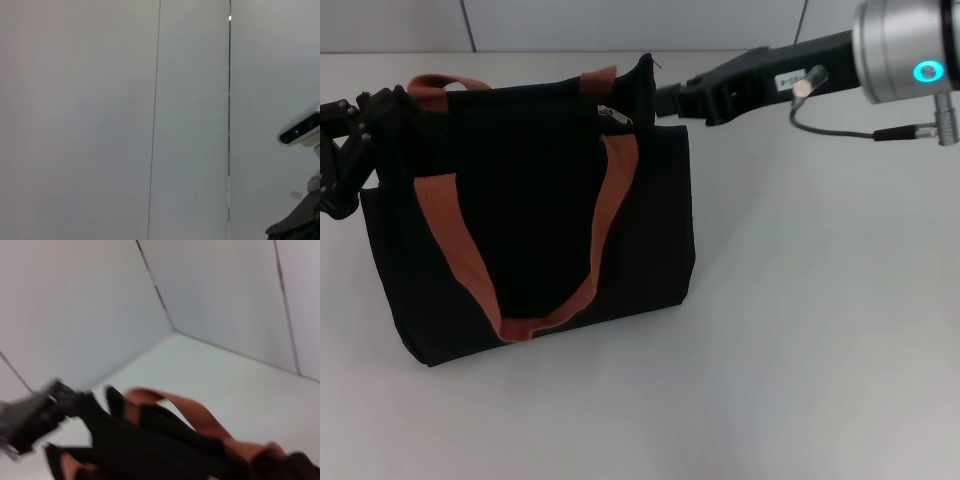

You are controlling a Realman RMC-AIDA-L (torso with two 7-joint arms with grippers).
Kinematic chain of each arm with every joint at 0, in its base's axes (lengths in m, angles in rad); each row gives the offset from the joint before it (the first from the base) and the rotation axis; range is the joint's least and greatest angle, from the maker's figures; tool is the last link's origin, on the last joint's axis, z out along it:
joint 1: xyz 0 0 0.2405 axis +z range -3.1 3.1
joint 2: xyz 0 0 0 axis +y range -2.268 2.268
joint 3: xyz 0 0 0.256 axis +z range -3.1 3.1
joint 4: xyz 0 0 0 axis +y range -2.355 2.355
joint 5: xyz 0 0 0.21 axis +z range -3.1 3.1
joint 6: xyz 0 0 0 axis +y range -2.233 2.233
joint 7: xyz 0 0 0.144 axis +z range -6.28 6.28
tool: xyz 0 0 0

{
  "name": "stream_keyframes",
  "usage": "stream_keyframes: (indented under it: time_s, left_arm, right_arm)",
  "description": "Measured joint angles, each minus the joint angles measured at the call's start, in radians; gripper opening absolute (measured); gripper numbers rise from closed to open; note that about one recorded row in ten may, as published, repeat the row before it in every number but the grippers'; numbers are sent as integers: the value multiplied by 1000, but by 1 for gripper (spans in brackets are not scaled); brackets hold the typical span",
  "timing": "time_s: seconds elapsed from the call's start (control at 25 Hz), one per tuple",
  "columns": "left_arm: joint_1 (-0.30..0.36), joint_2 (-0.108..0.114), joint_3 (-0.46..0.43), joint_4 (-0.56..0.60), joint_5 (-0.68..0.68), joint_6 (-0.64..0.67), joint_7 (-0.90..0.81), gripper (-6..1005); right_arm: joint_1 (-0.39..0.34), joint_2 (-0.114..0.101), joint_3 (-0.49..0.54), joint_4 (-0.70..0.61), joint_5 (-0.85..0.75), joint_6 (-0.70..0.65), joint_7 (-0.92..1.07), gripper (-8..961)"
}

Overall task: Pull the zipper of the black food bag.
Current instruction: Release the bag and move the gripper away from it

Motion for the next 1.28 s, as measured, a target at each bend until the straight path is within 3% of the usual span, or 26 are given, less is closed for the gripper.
stream_keyframes:
  time_s: [0.12, 0.24, 0.28, 0.48, 0.64, 0.76, 0.92, 1.16, 1.28]
  left_arm:
    - [0, -2, 0, 0, 0, 0, 0, 19]
    - [0, -4, 0, 0, 0, 0, 0, 19]
    - [0, -5, 0, 0, 0, 0, 0, 19]
    - [1, -6, 0, -3, 0, -4, -8, 19]
    - [1, -6, -4, -3, 0, -8, -24, 18]
    - [1, -6, -4, -7, 0, -12, -26, 21]
    - [4, -3, -5, -17, 0, -16, -26, 31]
    - [14, 3, -5, -34, 1, -32, -53, 48]
    - [23, 5, -5, -34, 2, -34, -85, 56]
  right_arm:
    - [-29, -1, 54, 32, 118, -15, -97, 0]
    - [-82, -5, 122, 140, 381, -65, -326, 38]
    - [-82, -5, 122, 140, 381, -65, -326, 57]
    - [-94, -8, 247, 380, 556, -330, -649, 153]
    - [-84, -22, 293, 598, 553, -532, -899, 311]
    - [-89, -34, 287, 719, 489, -577, -1060, 450]
    - [-116, -23, 289, 839, 360, -563, -1273, 636]
    - [-167, -6, 286, 906, 249, -475, -1479, 810]
    - [-177, -5, 290, 943, 246, -448, -1528, 811]
